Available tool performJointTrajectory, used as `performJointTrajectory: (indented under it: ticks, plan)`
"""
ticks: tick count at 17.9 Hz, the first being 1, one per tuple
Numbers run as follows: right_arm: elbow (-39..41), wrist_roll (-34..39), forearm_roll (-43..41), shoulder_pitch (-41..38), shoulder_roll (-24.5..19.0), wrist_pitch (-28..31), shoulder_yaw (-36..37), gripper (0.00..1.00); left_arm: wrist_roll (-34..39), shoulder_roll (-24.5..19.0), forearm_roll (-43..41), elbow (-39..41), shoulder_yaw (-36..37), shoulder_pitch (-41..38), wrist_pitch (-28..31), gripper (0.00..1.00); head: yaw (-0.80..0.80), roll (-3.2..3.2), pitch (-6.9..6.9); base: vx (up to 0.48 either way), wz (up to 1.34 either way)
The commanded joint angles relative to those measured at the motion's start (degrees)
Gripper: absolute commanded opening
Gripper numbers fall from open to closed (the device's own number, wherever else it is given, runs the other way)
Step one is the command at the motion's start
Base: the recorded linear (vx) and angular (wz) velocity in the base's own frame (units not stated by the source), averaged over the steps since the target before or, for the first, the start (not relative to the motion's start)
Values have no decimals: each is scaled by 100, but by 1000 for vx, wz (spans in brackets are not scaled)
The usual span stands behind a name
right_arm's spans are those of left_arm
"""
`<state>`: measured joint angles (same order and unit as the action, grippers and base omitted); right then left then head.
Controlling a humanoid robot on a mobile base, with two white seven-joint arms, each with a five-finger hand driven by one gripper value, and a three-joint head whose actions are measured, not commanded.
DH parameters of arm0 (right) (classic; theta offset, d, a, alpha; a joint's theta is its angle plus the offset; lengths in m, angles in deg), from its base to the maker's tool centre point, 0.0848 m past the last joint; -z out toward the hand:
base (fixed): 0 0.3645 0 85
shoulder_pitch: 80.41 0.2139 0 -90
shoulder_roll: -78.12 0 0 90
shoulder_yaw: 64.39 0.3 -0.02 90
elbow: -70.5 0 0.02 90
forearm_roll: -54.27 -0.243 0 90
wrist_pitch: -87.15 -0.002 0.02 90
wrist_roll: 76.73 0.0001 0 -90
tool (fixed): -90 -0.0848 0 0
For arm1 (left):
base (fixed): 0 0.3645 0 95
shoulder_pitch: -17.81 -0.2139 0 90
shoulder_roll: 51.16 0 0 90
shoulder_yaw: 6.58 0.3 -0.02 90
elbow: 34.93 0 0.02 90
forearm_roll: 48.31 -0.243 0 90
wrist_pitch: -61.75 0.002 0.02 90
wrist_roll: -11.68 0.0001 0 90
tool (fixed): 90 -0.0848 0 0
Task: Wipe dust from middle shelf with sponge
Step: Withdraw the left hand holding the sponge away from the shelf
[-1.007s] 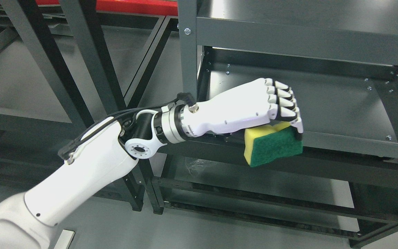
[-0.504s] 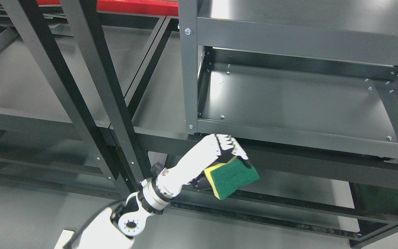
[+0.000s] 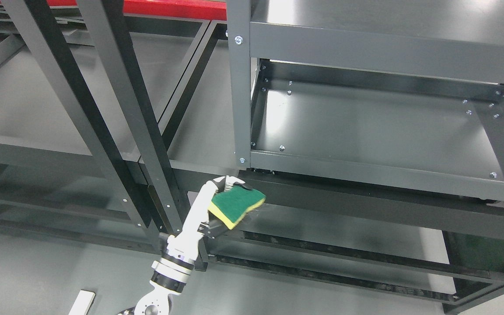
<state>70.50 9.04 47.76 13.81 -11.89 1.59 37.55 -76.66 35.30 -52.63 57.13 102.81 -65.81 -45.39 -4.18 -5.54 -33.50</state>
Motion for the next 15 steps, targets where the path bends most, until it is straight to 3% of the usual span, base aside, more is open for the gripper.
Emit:
performJointTrajectory:
  ticks: [1,15]
  plan:
    - [100,1,0,-1,100,-4,-7,100,1,254,477,849,-752,-207,264,0,0,0,0,0,0]
    - [100,1,0,-1,100,-4,1,100,-34,254,485,920,-937,-154,194,0,0,0,0,-1,-3]
